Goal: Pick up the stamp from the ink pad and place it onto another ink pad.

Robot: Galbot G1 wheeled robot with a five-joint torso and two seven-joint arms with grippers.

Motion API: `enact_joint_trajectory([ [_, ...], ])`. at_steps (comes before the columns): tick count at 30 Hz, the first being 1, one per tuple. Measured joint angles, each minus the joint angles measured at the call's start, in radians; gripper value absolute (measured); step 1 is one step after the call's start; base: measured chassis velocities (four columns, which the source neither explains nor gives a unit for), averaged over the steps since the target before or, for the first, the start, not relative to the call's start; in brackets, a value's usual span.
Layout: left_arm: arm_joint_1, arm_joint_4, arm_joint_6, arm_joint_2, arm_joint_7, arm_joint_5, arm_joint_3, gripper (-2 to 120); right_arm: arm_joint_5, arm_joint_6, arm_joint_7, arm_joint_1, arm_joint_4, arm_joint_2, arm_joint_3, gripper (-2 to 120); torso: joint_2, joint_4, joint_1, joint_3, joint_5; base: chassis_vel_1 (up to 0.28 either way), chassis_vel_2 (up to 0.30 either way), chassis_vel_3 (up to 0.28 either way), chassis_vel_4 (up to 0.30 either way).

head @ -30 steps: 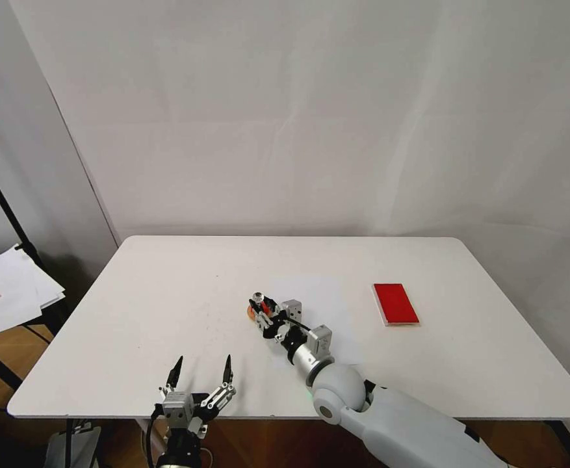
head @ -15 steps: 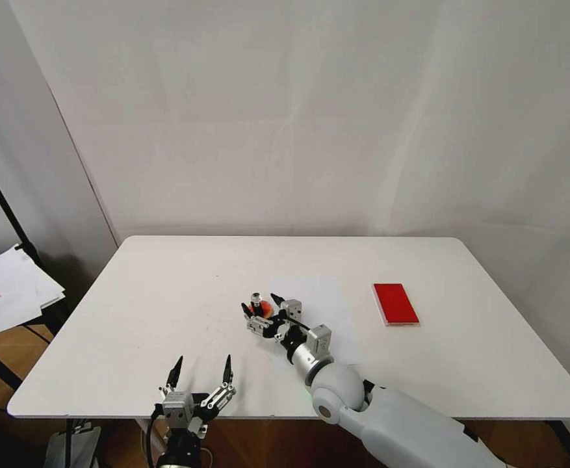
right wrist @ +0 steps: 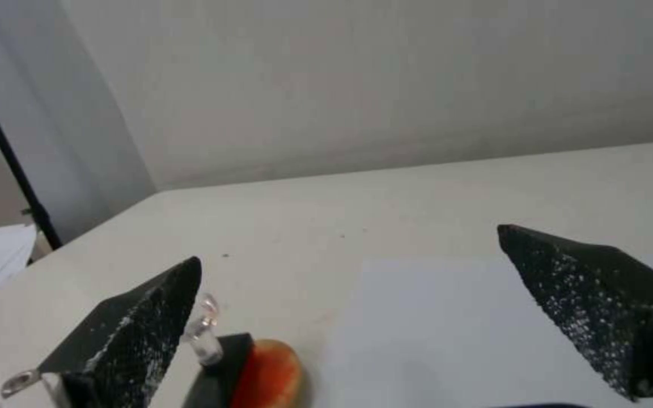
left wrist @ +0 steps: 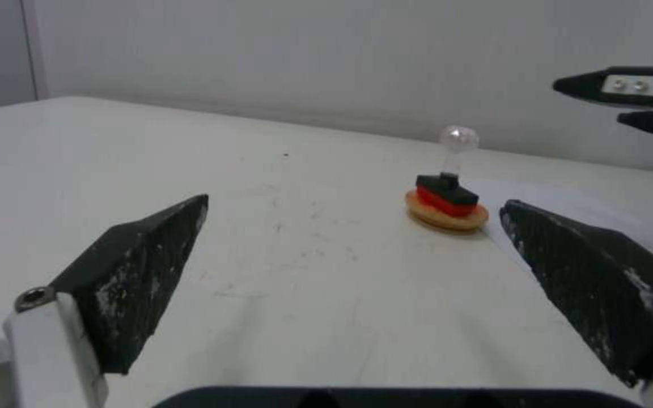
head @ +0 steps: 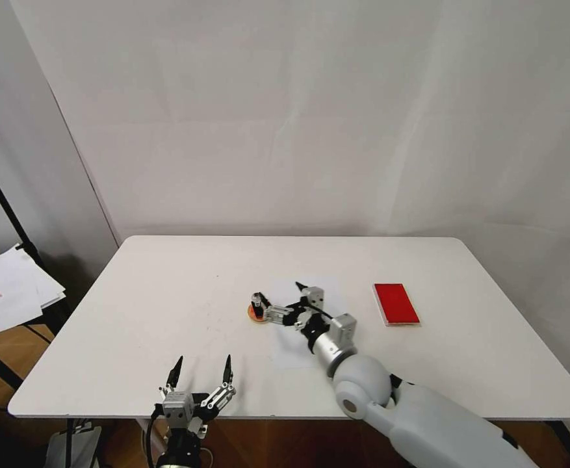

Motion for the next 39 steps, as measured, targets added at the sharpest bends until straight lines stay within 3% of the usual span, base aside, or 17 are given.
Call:
enact_joint_trajectory([
  [6,0.0,0.0,0.0,0.0,0.0,0.0,0.0,102,-0.057,0.001,0.01,-0.214,0.109,-0.068,0.158,100,0.0,-0.0001,0.0,0.0,0.0004,0.0,0.0,0.0,0.0],
  [10,0.0,0.0,0.0,0.0,0.0,0.0,0.0,102,-0.124,-0.012,0.045,-0.414,0.228,-0.116,0.359,100,0.0,0.0002,0.0,0.0,-0.0002,0.0,0.0,0.0,0.0],
  [11,0.0,0.0,0.0,0.0,0.0,0.0,0.0,102,-0.124,-0.012,0.045,-0.414,0.228,-0.116,0.359,100,0.0,0.0002,0.0,0.0,-0.0002,0.0,0.0,0.0,0.0],
  [14,0.0,0.0,0.0,0.0,0.0,0.0,0.0,102,-0.19,-0.028,0.076,-0.564,0.307,-0.14,0.488,100,0.0,0.0,0.0,0.0,-0.0002,0.0,0.0,0.0,0.0],
  [18,0.0,0.0,0.0,0.0,0.0,0.0,0.0,102,-0.236,-0.02,0.081,-0.69,0.357,-0.127,0.582,100,0.0,0.0002,0.0,0.0,0.0001,0.0,0.0,0.0,0.0],
  [20,0.0,0.0,0.0,0.001,0.0,0.0,0.0,102,-0.281,0.011,0.07,-0.794,0.39,-0.085,0.644,100,0.0,-0.0001,0.0,0.0,-0.0002,0.0,0.0,0.0,0.0],
  [27,0.0,0.0,0.0,0.0,0.0,0.0,0.0,102,-0.362,0.083,0.027,-0.944,0.408,-0.01,0.696,100,0.0,0.0001,0.0,0.0,-0.0001,0.0,0.0,0.0,0.0],
  [39,0.0,0.0,0.0,0.0,0.0,0.0,0.0,102,-0.478,0.141,-0.002,-1.011,0.384,0.069,0.682,100,0.0,0.0001,0.0,0.0,-0.0001,0.0,0.0,0.0,0.0],
])
